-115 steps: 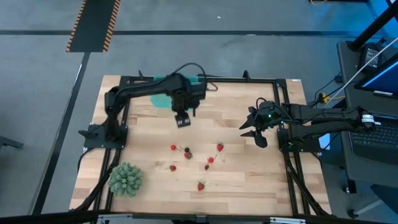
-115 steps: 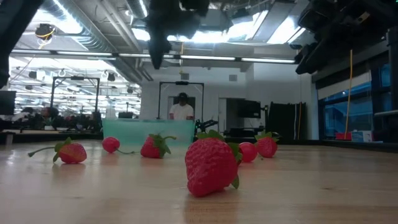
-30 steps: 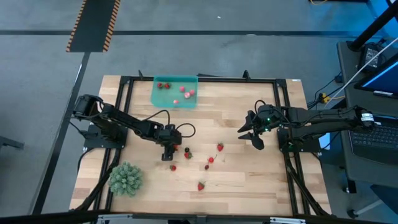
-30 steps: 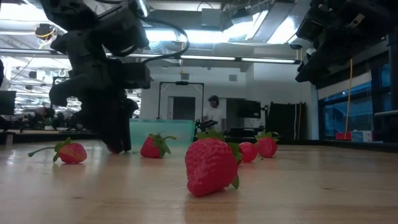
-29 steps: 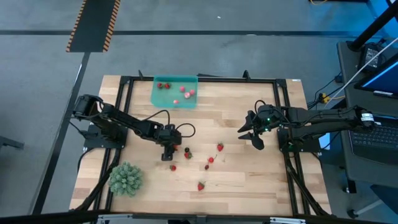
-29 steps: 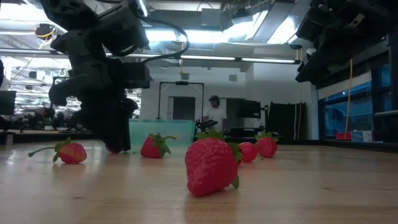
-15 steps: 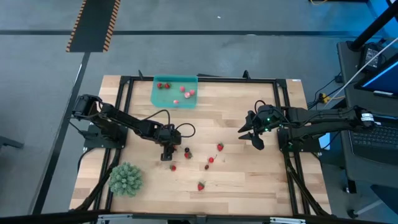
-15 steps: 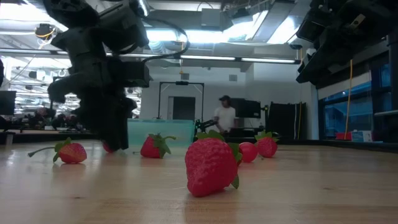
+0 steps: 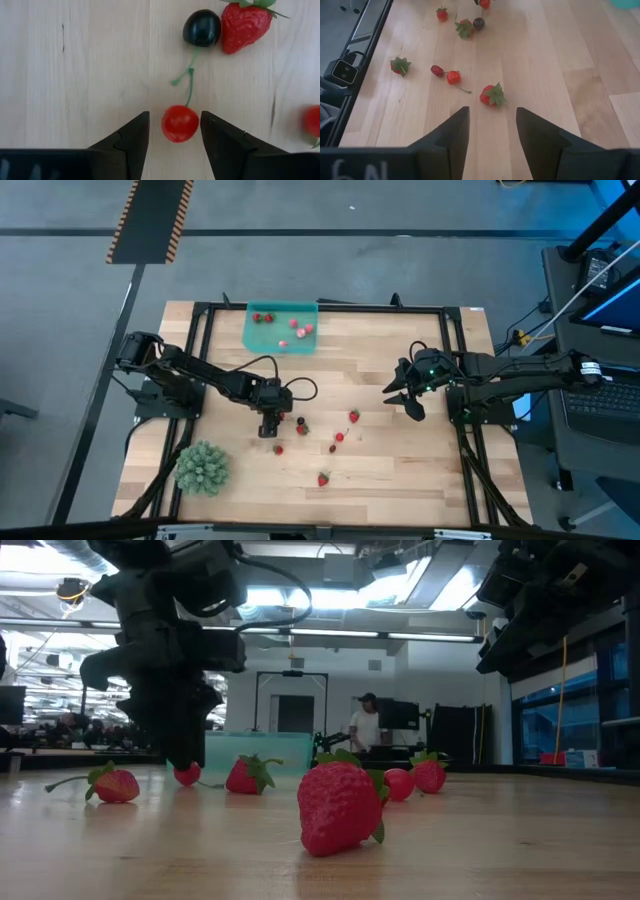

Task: Pick and placing Produce into tupperware
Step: Put the red cherry into the blue bin

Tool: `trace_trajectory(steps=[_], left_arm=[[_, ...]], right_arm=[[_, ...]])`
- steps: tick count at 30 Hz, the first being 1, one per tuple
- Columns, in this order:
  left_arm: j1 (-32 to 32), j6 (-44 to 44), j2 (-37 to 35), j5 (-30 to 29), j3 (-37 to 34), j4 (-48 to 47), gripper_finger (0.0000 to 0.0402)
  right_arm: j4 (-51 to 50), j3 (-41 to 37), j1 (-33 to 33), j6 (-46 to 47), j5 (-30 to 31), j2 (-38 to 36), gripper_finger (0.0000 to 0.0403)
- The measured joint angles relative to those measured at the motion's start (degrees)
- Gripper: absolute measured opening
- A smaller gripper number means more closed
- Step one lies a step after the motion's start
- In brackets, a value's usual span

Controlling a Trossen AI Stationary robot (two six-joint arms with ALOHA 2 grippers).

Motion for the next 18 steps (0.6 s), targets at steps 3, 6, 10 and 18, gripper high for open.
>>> trace_trajectory(steps=[3,6,10,18], left_arm=[[0.0,0.0,0.0,0.0,0.0,0.02,0.017],[0.0,-0.02,0.0,0.0,0.02,0.03,0.017],[0.0,-0.17,0.36,0.31,0.02,0.37,0.017],[-0.04,-0.17,2.97,0.87,0.07,1.21,0.017]], right_arm=[[0.0,0.0,-0.01,0.0,0.0,0.0,0.0165],[0.0,0.0,0.0,0.02,0.01,0.0,0.0165],[0.0,0.0,0.01,0.05,0.0,0.0,0.0165],[-0.35,0.0,-0.01,0.06,0.0,0.0,0.0165]])
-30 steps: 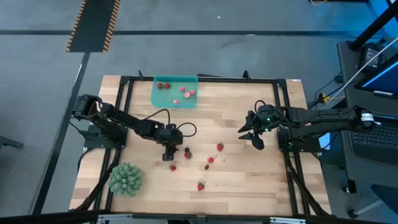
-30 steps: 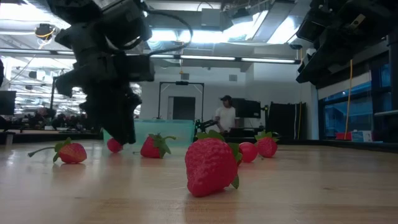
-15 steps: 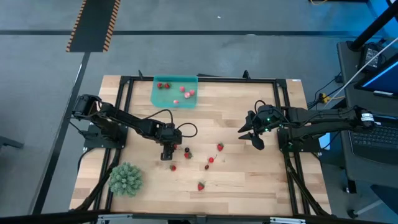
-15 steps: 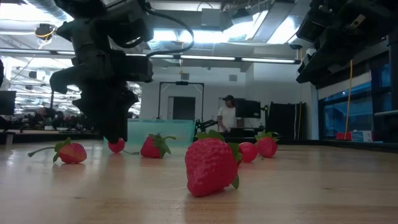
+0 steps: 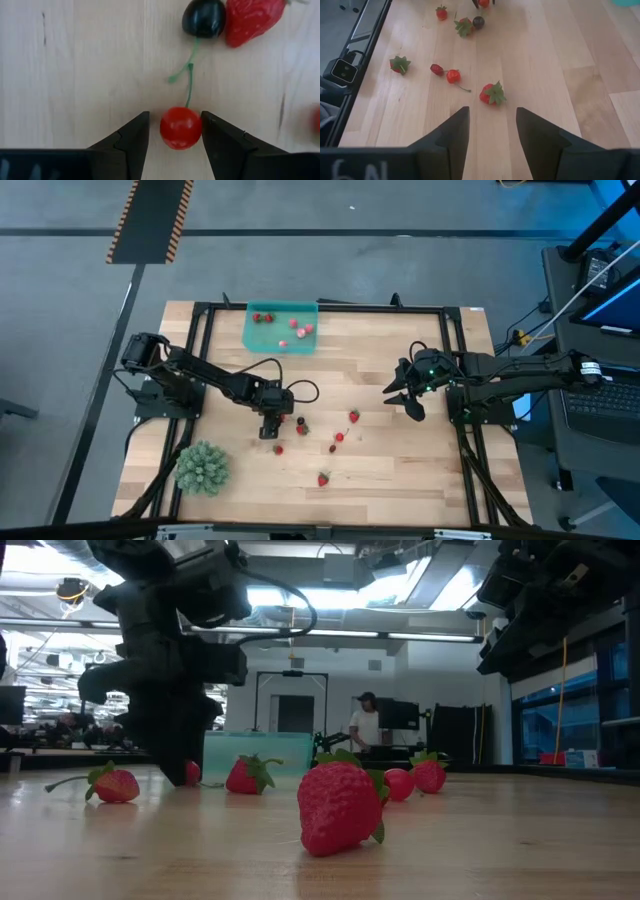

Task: Pick and placing Produce into tupperware
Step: Put the red cherry into the blue bin

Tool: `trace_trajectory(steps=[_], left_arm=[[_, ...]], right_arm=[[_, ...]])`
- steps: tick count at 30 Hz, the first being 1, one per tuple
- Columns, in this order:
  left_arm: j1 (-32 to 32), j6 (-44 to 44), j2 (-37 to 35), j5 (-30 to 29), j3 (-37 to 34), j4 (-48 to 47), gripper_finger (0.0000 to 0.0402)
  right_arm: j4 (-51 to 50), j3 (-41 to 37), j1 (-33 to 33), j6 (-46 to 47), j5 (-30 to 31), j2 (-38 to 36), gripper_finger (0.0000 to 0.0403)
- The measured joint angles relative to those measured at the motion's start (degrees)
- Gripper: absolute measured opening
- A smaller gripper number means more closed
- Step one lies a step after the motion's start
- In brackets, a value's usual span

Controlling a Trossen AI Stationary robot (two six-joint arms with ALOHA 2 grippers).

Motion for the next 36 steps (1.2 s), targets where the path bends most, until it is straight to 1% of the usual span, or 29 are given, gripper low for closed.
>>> trace_trajectory(steps=[9,12,18,22,24,27,30,36], left_arm=[[0.0,0.02,0.09,-0.02,0.0,0.07,0.0168],[0.0,0.02,0.09,-0.21,0.0,0.06,0.0154],[0.0,0.02,0.09,-0.35,0.0,0.12,0.0106],[0.0,-0.14,-0.03,-0.65,0.0,0.33,0.0102],[0.0,-0.22,-0.2,-1.97,0.54,0.01,0.0102],[0.07,0.66,-0.35,-5.73,3.7,-1.02,0.0115],[0.59,3.21,-0.59,-8.54,8.23,-4.8,0.0121],[4.51,7.85,-0.61,-12.15,18.65,-14.59,0.0103]], right_arm=[[-0.06,0.0,0.0,-0.02,0.0,0.0,0.0165],[-0.06,0.0,0.02,-0.02,0.0,0.0,0.0165],[-0.06,0.0,0.01,-0.02,0.01,0.0,0.0165],[-0.06,0.0,0.02,-0.02,0.0,0.0,0.0165],[-0.06,0.0,0.02,-0.02,0.0,0.0,0.0165],[-0.06,0.0,0.01,-0.02,0.0,0.0,0.0165],[-0.08,0.0,0.0,-0.02,0.02,0.0,0.0165],[-0.08,0.0,0.02,-0.04,0.01,0.0,0.0165]])
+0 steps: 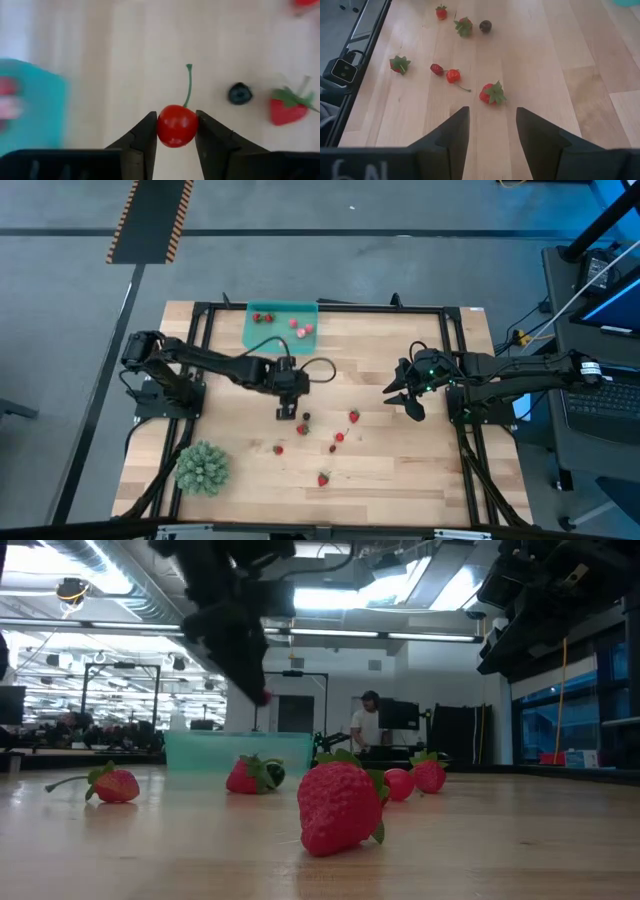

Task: Pick and placing Produce into tupperware
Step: Put the red cherry into the blue bin

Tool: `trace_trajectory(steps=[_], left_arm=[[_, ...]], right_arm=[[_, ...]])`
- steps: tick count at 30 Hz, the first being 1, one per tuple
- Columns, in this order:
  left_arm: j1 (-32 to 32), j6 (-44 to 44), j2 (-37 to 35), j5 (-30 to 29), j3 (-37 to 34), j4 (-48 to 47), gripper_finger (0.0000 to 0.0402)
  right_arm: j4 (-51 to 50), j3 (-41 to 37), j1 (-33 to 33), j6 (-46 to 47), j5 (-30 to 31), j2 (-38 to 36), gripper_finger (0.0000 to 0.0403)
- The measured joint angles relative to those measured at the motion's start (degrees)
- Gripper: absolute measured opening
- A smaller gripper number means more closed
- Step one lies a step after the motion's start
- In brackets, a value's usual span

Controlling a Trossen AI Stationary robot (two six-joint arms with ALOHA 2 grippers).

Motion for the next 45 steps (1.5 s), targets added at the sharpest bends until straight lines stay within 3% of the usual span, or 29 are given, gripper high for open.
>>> trace_trajectory(steps=[6,12,19,24,30,40,45], left_arm=[[7.35,5.52,-0.42,-2.33,9.02,-12.03,0.0114],[19.75,7.24,-0.42,-2.03,15.69,-19.65,0.011],[35.46,0.14,-0.42,4.92,14.91,-21.67,0.0111],[42.55,-4.86,-0.42,5.92,11.74,-18.53,0.011],[45.94,-7.41,1.97,11.77,9.04,-13.88,0.0107],[46.23,-10.82,12.9,7.52,9.02,-13.17,0.0108],[47.15,-11.14,15.28,8.31,9.02,-12.44,0.0112]], right_arm=[[-0.04,0.0,0.0,0.0,-0.01,0.0,0.0165],[-0.04,0.0,-0.01,0.0,-0.01,0.0,0.0165],[-0.04,0.0,0.0,-0.01,-0.01,0.0,0.0165],[-0.04,0.0,0.0,0.0,-0.01,0.0,0.0165],[-0.02,0.0,0.0,0.0,-0.01,0.0,0.0165],[-0.02,0.0,-0.01,0.0,-0.01,0.0,0.0165],[-0.02,0.0,0.0,0.0,-0.01,0.0,0.0165]])
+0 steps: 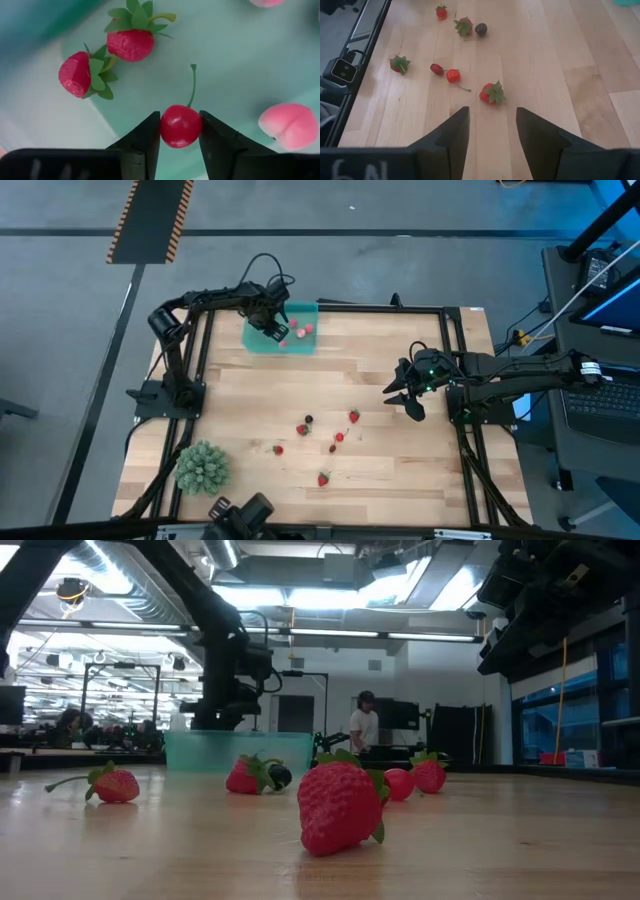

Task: Pick and placing Produce into tupperware
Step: Put the red cherry into the blue bin

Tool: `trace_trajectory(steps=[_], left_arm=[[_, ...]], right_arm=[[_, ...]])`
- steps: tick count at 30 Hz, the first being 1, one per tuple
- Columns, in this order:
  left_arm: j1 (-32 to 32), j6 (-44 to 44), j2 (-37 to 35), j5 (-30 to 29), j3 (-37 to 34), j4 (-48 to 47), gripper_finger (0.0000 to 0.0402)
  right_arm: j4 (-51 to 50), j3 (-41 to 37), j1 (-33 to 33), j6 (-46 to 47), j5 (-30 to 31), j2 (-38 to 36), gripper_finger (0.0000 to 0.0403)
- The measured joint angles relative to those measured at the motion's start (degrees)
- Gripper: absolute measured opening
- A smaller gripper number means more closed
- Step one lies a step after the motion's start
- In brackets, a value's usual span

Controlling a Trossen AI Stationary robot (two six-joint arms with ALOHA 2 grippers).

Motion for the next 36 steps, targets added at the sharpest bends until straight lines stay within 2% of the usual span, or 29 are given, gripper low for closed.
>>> trace_trajectory(steps=[23,36], left_arm=[[-0.5,-0.65,0.55,0.68,0.0,-2.69,0.0109],[0.31,-0.64,0.9,0.65,0.02,-3.29,0.0122]], right_arm=[[0.0,0.0,0.0,-0.99,0.0,0.0,0.0165],[0.0,0.0,-0.01,-0.9,-0.03,0.0,0.0165]])
